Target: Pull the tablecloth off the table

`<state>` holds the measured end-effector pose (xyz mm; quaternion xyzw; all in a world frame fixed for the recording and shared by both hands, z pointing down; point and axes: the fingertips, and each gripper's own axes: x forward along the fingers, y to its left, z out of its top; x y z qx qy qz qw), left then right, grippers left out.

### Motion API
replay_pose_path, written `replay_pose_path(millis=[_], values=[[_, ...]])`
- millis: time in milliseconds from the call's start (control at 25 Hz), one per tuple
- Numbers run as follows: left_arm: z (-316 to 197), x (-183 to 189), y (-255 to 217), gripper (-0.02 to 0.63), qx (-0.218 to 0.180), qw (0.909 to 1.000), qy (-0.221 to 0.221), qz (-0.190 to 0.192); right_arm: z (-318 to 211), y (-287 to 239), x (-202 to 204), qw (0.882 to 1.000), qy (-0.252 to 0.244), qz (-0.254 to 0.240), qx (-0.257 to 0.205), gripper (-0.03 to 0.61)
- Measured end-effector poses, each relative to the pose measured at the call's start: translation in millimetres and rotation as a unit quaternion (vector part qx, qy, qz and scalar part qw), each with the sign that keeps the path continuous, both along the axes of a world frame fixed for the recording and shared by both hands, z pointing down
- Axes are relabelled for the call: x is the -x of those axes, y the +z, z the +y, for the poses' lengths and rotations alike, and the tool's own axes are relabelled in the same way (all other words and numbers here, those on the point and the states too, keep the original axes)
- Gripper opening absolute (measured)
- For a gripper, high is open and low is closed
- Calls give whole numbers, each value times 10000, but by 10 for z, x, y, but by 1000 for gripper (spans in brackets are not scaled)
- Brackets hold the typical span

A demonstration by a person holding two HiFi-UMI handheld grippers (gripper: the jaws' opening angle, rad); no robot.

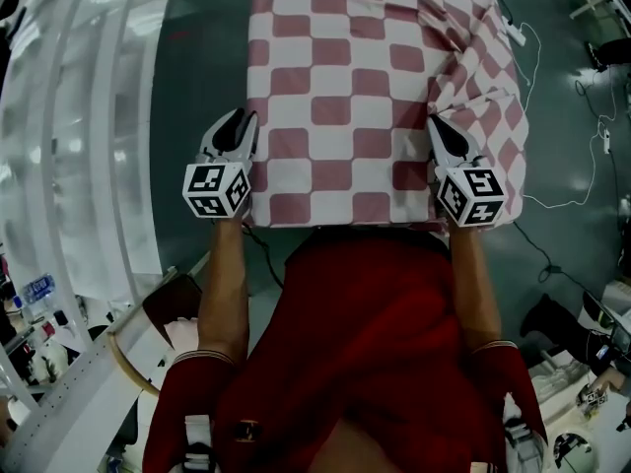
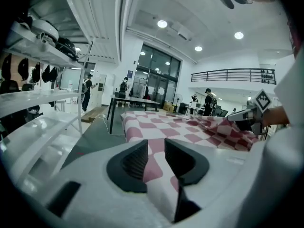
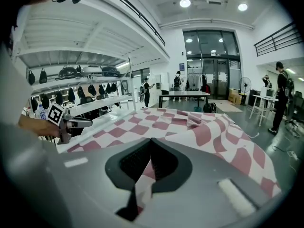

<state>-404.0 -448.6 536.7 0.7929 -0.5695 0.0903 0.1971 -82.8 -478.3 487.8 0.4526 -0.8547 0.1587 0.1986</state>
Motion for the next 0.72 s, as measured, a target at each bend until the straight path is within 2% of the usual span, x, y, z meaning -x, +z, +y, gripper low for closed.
replay_pose_path(millis=[400,600,720], values=[[-58,21,534,192,1010,9948,71,78,-14,57,-3,9999,-75,76,53,15],[-4,14,711,199,1433,9891,195,281,-3,77,29,9999,-81,97,76,15],[-13,0,747,196,1530,9872,202,400,-28,68,23,9999,-95,89,75,15]])
